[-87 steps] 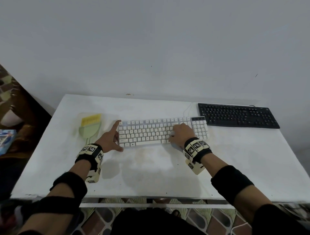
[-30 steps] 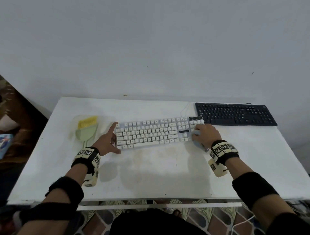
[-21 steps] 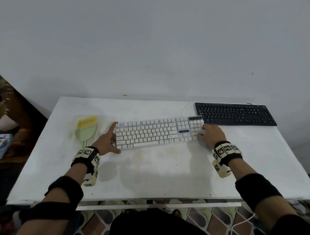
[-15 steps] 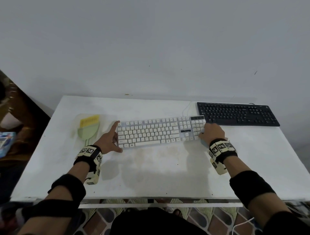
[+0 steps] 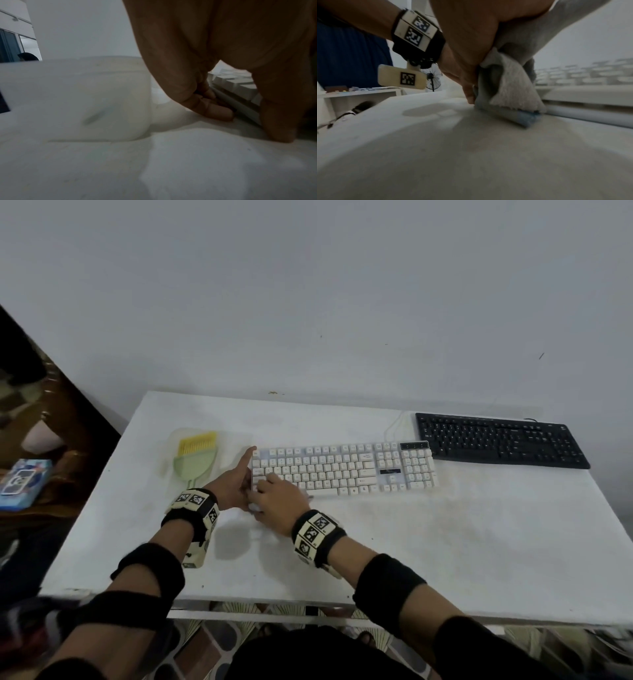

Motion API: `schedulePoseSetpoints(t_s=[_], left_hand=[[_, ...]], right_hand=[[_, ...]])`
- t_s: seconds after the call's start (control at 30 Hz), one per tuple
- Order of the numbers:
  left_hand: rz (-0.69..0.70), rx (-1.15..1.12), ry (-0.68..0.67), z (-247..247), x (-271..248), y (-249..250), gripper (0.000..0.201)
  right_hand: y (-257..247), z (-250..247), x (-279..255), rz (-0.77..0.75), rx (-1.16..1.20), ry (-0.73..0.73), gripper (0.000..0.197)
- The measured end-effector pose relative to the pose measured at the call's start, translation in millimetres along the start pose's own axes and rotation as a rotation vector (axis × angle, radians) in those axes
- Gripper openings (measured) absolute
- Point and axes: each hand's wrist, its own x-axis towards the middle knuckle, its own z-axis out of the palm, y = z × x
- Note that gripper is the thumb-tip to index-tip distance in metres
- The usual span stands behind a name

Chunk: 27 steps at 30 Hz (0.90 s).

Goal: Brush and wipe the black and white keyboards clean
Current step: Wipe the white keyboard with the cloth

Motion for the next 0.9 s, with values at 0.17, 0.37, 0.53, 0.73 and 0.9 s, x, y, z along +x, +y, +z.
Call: schedulePoseSetpoints(t_s=[0.17, 0.37, 0.53, 0.73, 0.9], left_hand=[[-0.049, -0.035, -0.019, -1.1, 0.0, 3.9, 0.137], [-0.059, -0.012, -0.021, -0.7, 3.4, 0.2, 0.140], [-0.066, 0.028, -0.056, -1.8, 4.5, -1.0, 0.131], [-0.101, -0.014, -0.055, -0.4, 7.2, -4.3, 0.140], [-0.098, -0.043, -0.015, 4.5, 10.6, -7.1, 0.147]], right_hand=[[20.0, -1.0, -5.9, 0.060, -0.061, -0.016, 0.018], [23.5, -6.0, -14.6, 0.029, -0.062, -0.023, 0.021], [9.0, 4.5, -0.1, -0.151, -0.113, -0.049, 0.019], [50.0, -6.3, -30.0, 0.027, -0.091, -0.082, 0.010], [98.5, -29.7, -62.8, 0.231, -0.077, -0.130, 0.020]])
